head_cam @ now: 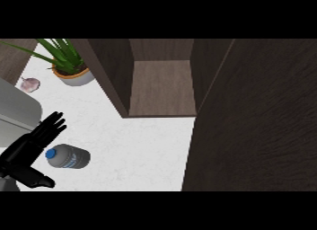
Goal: Pick up the bottled water, place it into the cabinet and close the cabinet
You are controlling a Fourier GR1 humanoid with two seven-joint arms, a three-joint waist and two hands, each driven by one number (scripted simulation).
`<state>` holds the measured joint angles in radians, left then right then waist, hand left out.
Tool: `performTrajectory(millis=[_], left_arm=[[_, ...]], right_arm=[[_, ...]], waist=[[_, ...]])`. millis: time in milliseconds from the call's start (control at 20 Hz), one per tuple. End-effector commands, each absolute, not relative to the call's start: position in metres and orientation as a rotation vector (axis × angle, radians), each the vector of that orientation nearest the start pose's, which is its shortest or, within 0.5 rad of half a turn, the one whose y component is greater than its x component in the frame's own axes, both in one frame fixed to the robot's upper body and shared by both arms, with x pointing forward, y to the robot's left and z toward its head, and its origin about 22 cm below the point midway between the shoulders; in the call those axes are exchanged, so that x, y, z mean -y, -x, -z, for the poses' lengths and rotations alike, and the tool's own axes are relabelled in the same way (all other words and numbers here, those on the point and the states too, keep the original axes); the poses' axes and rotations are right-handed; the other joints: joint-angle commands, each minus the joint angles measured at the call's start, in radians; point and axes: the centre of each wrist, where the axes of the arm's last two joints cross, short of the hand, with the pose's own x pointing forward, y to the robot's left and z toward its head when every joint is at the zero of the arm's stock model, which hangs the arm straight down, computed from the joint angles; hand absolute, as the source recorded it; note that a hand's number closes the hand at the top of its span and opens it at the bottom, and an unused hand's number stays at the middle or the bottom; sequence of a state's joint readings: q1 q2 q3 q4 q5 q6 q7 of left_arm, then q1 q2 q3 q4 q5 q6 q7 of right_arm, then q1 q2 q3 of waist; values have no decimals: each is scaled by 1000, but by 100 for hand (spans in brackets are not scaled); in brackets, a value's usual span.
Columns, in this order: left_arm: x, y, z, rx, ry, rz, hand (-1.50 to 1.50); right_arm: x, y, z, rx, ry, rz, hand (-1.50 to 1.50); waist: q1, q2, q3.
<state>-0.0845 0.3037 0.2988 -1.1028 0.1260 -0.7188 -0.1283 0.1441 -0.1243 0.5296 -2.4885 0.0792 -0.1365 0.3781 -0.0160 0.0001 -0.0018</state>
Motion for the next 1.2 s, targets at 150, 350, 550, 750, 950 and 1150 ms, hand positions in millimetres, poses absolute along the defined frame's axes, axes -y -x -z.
performTrajectory(millis=[150, 350, 550, 750, 950, 1150], left_arm=[[-383, -233, 89, 1358, 314, 203, -150], [-377, -237, 103, 1360, 315, 189, -150], [-356, -248, 119, 1380, 316, 197, -150], [-374, -242, 122, 1402, 326, 162, -150], [-347, -249, 134, 1444, 324, 113, -150], [-368, -246, 129, 1482, 333, 81, -150]], right_arm=[[175, -110, -191, 2001, -218, -215, -150], [182, -99, -190, 2006, -221, -243, -150], [178, -108, -194, 1989, -232, -229, -150], [177, -111, -187, 2002, -212, -230, -150], [175, -113, -182, 1989, -211, -243, -150], [172, -104, -182, 2005, -223, -255, -150]], waist=[[1, 2, -1], [-4, 1, 0], [-1, 3, -1], [-1, 3, 0], [-6, 3, -1], [-11, 3, -2]])
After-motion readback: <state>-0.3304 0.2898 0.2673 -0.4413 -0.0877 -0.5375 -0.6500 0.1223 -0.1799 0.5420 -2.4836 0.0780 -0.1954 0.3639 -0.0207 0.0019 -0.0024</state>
